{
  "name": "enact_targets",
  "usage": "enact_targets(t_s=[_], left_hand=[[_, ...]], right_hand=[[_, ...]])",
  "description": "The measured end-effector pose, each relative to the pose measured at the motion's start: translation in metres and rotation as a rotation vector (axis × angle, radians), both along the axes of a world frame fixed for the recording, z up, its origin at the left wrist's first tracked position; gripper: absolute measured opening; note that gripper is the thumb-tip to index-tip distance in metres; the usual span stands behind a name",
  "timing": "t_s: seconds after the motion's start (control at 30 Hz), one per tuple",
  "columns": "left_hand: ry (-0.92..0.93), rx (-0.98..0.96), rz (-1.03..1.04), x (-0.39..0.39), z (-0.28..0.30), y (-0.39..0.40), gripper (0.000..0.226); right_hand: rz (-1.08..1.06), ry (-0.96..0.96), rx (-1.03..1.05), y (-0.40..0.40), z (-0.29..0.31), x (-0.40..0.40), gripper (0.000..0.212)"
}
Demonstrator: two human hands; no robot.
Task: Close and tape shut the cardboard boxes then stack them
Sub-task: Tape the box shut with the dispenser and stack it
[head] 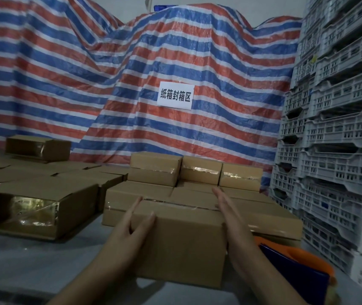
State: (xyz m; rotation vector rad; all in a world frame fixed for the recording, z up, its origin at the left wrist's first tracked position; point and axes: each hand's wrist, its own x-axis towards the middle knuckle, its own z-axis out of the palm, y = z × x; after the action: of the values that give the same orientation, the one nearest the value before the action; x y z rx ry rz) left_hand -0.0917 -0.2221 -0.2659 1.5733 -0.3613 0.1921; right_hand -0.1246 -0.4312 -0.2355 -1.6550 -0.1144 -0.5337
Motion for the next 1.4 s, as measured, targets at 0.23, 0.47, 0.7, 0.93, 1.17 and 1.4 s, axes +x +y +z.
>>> enact_targets(t_s=[0.23,0.47,0.7,0.93,1.17,1.4], left_hand=[[0.015,0.020,0.003,-0.007,-0.004,0.001,0.029],[-0.121,-0.014,0.050,-0.019,0.062,-0.023,0.048],[-0.087,0.030,0.093,0.086,0.184,-0.092,0.053],[-0.114,0.522,0.018,0.202,0.187,-0.130,0.063],[-0.094,0.775,0.063,0.262,0.176,-0.153,0.035],[-0.037,0.939,0.202,0.300,0.176,-0.157,0.055]], right_hand=[[0.122,0.176,-0.025,0.001,-0.026,-0.022,0.141],[-0.099,0.008,-0.031,-0.010,0.020,-0.021,0.112],[-0.154,-0.045,0.099,-0.072,0.125,0.074,0.054],[-0.090,0.289,0.152,-0.126,0.147,0.189,0.040],[-0.106,0.517,0.225,-0.147,0.123,0.252,0.051],[-0.135,0.635,0.190,-0.152,0.131,0.280,0.036]])
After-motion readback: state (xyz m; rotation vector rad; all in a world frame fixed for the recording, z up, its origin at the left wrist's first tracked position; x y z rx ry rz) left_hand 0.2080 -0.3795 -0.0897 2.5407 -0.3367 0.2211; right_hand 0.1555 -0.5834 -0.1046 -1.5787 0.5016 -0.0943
